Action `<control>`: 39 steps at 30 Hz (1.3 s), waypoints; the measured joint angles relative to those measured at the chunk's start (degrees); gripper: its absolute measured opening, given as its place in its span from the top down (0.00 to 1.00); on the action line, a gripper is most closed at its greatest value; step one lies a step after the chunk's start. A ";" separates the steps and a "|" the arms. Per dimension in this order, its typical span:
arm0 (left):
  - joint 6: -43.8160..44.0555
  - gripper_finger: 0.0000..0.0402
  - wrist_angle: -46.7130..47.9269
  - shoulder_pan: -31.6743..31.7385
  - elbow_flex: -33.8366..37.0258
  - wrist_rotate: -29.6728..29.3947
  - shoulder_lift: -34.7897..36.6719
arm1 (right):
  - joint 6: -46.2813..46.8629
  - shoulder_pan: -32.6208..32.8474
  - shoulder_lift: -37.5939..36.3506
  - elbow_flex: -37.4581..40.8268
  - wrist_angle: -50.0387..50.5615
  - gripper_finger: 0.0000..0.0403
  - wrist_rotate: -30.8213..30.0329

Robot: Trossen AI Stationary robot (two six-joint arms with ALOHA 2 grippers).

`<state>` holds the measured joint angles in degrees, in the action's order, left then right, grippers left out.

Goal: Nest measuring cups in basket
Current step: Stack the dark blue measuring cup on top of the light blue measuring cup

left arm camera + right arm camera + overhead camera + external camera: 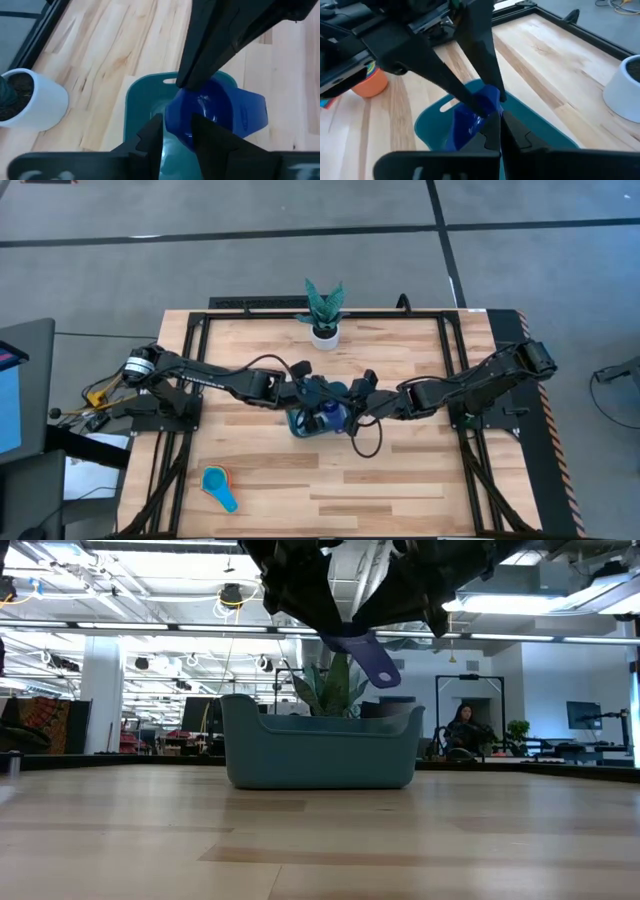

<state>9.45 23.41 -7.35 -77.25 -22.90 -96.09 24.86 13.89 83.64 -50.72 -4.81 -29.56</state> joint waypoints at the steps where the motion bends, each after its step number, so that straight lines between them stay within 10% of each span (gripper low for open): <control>1: -0.03 0.80 -0.01 -0.02 0.00 0.10 0.00 | -0.06 0.00 0.00 0.00 -0.23 0.97 0.55; 15: 14.38 0.95 9.18 -0.36 0.00 -2.00 0.78 | 0.57 0.07 0.00 0.00 -1.63 0.86 2.65; 23: 27.02 0.95 27.44 -3.70 0.02 17.33 10.44 | 0.12 2.44 0.00 0.00 -1.42 0.77 0.90; 39: 83.60 0.92 43.83 -39.21 6.26 12.08 19.67 | 0.14 5.25 0.07 1.33 -2.76 0.74 -1.55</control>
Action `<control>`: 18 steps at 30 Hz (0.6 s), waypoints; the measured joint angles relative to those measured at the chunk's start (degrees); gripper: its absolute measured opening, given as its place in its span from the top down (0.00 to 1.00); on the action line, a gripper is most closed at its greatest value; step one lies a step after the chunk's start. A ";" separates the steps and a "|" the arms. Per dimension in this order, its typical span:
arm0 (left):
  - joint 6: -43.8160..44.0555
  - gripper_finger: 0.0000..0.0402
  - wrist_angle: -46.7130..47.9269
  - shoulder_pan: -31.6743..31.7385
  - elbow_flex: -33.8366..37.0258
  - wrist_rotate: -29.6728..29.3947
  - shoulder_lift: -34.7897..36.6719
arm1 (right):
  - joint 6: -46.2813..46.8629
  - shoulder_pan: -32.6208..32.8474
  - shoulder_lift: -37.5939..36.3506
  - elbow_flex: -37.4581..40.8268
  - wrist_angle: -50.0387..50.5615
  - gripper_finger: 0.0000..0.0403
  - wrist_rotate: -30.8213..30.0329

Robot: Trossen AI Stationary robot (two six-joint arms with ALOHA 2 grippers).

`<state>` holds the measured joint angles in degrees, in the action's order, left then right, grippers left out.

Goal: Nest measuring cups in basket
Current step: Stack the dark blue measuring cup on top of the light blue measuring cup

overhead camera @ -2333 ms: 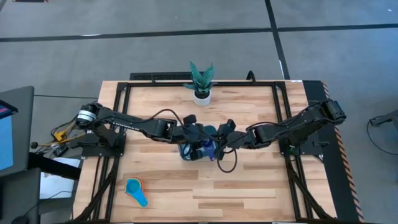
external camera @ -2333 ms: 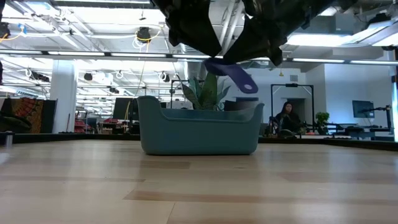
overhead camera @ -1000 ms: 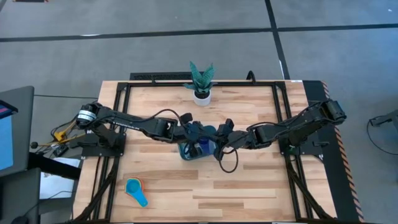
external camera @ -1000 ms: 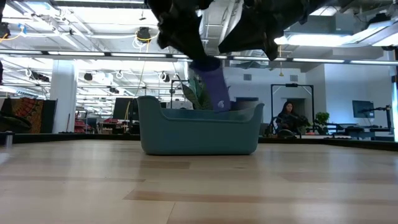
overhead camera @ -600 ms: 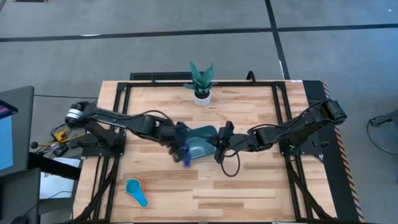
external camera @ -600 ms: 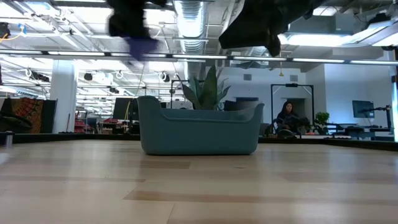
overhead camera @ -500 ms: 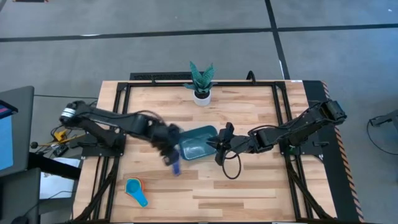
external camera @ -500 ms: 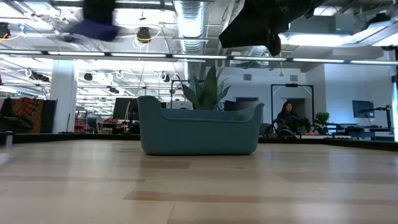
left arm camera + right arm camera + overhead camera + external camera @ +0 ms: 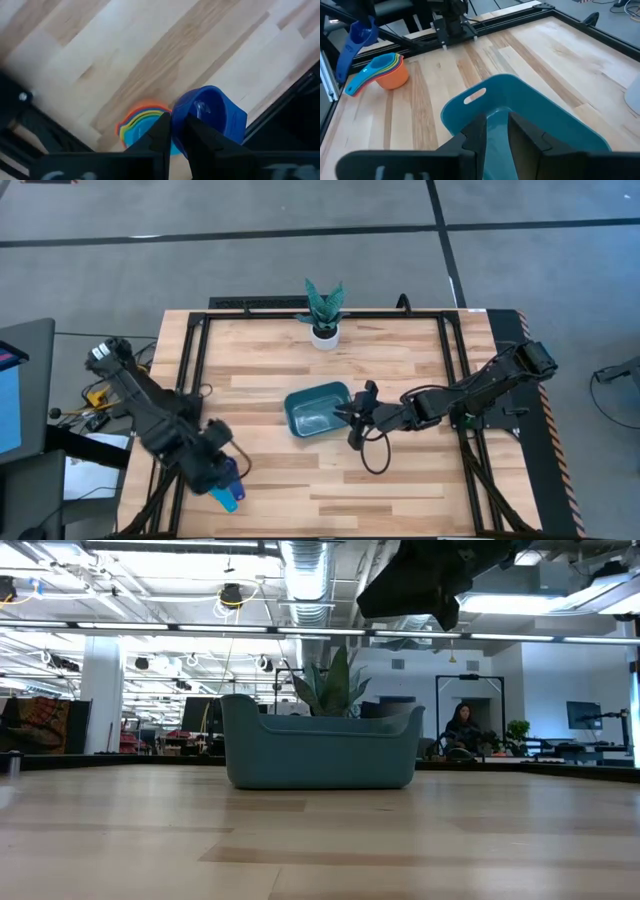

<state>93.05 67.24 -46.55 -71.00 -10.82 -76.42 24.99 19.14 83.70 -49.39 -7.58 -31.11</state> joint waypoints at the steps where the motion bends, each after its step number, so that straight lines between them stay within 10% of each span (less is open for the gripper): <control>1: 2.39 0.92 0.66 -1.66 0.02 -1.13 -0.22 | -0.02 0.00 0.00 0.00 -0.16 0.74 0.00; 18: 19.25 0.91 3.83 -13.99 0.06 -3.57 -5.79 | 0.32 0.00 0.00 0.00 -1.26 0.74 1.12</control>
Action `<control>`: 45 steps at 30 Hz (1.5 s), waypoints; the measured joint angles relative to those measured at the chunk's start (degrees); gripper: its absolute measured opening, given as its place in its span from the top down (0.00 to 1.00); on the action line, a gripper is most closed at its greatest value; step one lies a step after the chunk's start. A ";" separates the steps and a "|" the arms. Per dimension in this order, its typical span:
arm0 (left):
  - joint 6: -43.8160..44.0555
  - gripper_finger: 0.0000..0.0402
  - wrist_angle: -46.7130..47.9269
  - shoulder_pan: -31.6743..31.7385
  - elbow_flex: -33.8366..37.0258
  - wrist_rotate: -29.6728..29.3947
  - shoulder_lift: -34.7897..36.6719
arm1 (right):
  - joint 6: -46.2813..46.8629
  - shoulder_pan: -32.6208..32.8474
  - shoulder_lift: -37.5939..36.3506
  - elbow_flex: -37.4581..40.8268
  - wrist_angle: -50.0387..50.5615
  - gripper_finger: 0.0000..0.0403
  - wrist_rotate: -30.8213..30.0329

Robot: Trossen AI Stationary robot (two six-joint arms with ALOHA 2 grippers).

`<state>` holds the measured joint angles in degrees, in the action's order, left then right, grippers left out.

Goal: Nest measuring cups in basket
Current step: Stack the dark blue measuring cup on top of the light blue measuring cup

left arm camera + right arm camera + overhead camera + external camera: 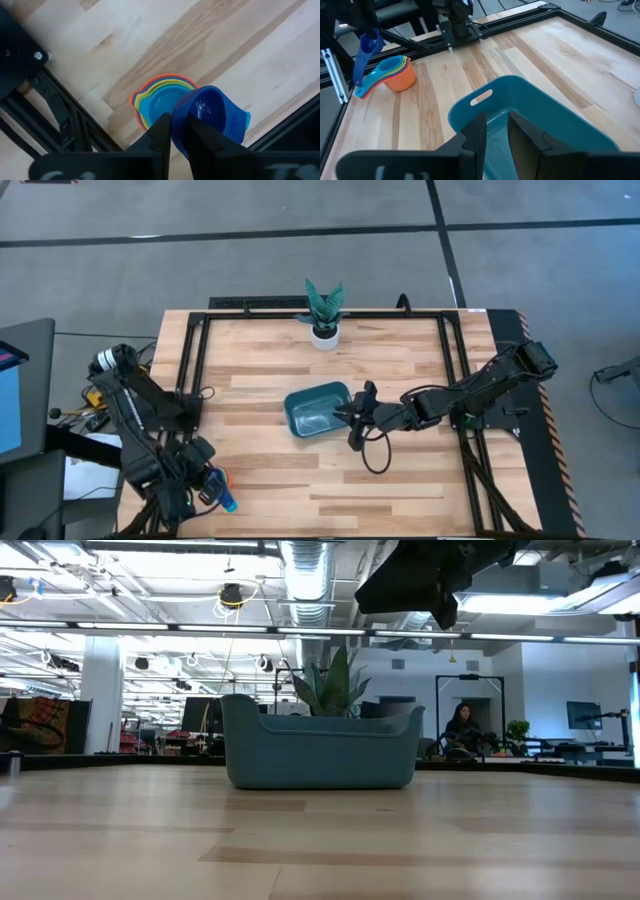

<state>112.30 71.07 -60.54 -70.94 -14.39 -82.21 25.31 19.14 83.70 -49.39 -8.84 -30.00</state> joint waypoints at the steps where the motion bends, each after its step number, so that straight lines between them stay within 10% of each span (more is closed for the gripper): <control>1: 0.06 0.92 -0.02 -0.27 0.00 0.00 -0.23 | 0.12 0.00 0.00 0.00 0.00 0.74 0.02; 45: 8.74 0.89 6.70 -2.09 0.00 1.15 -7.96 | 0.79 0.55 0.00 0.00 -0.21 0.74 0.44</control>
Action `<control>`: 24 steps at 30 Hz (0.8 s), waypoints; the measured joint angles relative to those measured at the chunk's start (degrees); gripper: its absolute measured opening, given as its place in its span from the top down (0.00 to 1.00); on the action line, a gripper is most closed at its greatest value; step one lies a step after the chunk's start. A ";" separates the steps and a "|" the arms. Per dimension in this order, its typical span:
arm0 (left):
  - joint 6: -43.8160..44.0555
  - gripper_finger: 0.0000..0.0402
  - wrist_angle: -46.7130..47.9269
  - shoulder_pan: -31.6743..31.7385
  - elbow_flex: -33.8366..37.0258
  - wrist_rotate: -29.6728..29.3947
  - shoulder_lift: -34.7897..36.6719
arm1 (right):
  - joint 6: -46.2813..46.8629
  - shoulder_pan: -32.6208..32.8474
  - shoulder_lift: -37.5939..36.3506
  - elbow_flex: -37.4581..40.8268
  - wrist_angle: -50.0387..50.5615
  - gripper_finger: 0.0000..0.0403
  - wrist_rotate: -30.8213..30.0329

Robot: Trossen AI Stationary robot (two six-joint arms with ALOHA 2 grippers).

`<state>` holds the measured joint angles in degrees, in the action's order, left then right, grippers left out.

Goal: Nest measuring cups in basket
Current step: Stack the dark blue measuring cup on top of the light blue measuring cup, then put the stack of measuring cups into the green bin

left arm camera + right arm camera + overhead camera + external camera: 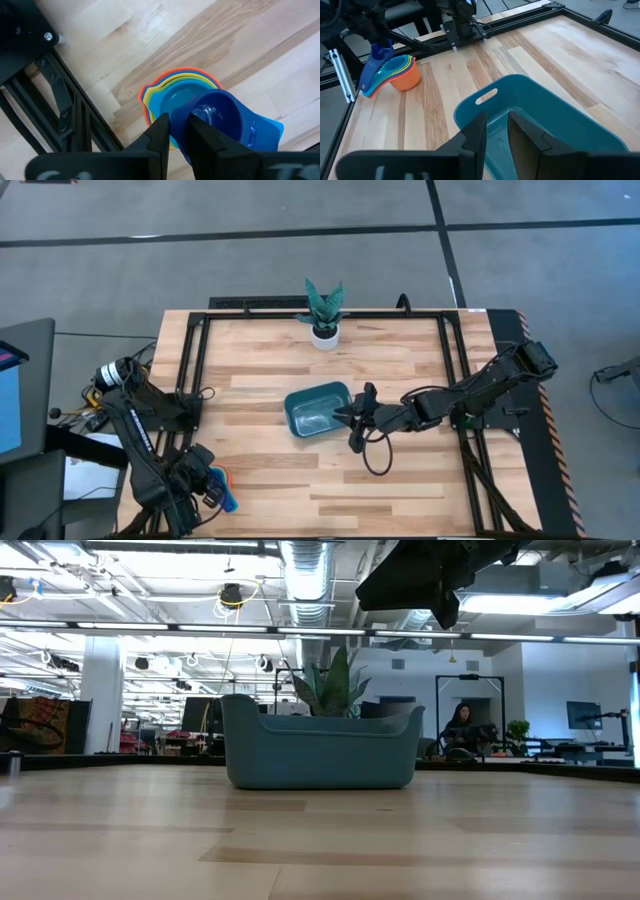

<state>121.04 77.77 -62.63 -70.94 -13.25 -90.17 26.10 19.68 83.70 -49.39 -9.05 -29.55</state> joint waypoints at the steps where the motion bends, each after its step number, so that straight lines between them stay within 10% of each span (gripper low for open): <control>1: 0.17 0.89 0.01 0.00 0.00 0.06 0.00 | -0.01 0.00 0.00 0.00 0.01 0.74 0.02; 10: 3.20 0.83 -4.25 -0.02 6.01 6.00 0.09 | 0.00 0.15 0.00 0.00 0.01 0.74 0.98; 24: -4.76 0.35 -2.91 0.00 3.39 5.15 1.36 | -0.05 0.11 0.00 0.00 -0.01 0.74 1.24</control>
<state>116.28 74.86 -62.63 -67.54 -8.10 -88.82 26.05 19.79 83.70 -49.39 -9.06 -28.32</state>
